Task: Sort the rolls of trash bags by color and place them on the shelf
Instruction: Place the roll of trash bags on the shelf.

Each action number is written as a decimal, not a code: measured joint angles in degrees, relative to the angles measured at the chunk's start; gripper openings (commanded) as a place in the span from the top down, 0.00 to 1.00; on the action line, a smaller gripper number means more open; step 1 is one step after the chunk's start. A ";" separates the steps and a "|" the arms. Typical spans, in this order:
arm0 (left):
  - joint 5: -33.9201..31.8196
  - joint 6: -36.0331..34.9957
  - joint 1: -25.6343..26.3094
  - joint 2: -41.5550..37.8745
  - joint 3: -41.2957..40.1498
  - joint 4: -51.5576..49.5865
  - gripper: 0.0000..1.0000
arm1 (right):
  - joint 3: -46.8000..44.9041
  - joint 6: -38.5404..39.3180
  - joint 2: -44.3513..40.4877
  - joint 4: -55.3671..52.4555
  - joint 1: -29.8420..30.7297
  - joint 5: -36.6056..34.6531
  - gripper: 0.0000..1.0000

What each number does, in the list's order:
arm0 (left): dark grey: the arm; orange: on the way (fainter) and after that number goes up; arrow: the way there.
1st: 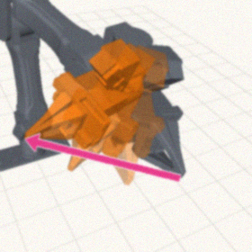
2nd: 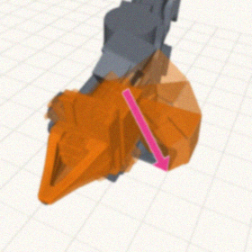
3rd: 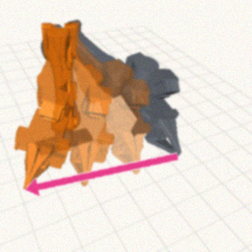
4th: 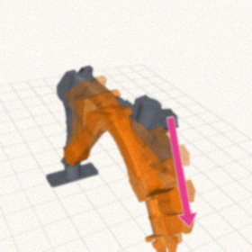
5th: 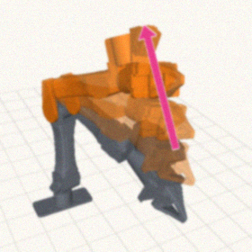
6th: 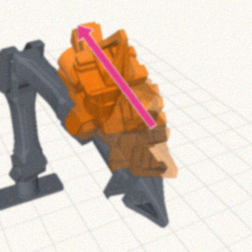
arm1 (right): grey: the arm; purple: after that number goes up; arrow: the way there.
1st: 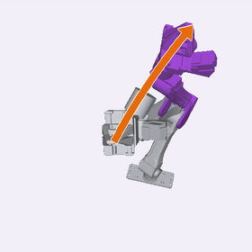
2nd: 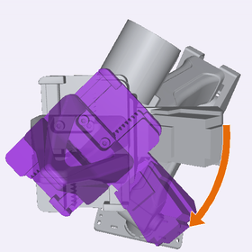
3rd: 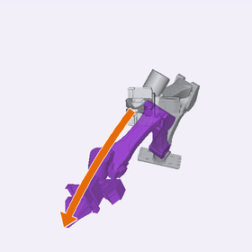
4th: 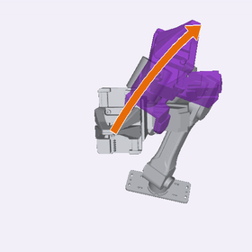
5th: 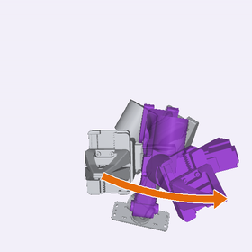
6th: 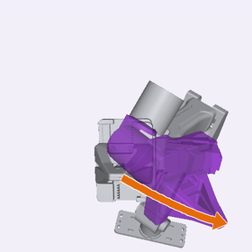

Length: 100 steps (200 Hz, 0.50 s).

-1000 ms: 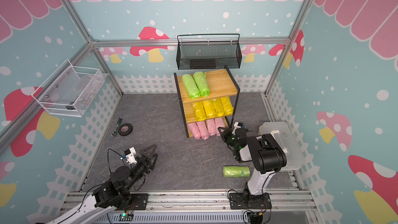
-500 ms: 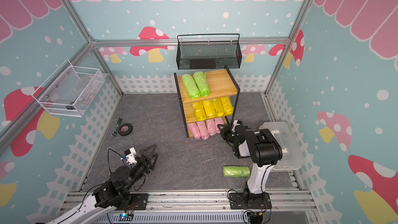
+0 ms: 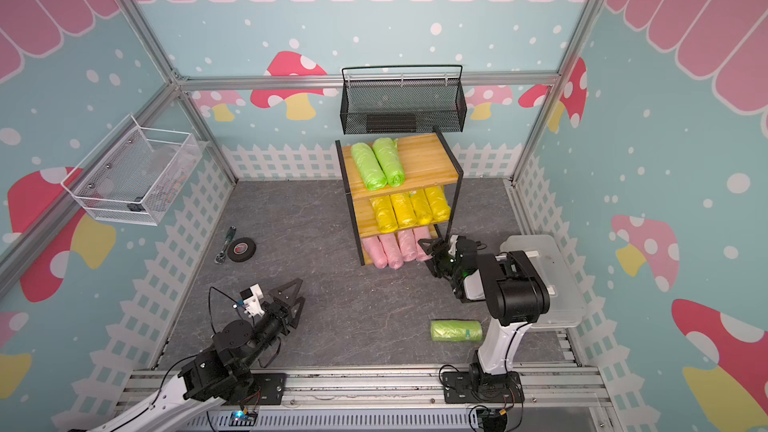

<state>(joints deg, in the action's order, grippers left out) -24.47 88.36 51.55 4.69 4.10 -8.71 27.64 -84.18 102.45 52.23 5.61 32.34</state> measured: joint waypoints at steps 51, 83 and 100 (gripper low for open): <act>0.02 0.00 0.00 0.31 -0.11 0.42 0.09 | 3.48 6.29 -10.54 -26.71 0.00 -0.63 0.28; 0.04 0.00 0.00 0.24 -0.28 0.50 0.09 | 12.09 13.16 -16.68 -45.42 0.00 -3.08 0.29; 0.07 0.00 0.00 0.09 -0.52 0.61 0.09 | 13.86 14.95 -19.47 -50.27 0.00 -3.54 0.31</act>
<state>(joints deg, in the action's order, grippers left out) -24.40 88.36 51.55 4.78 3.57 -8.10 41.50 -69.23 82.98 1.96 5.61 28.80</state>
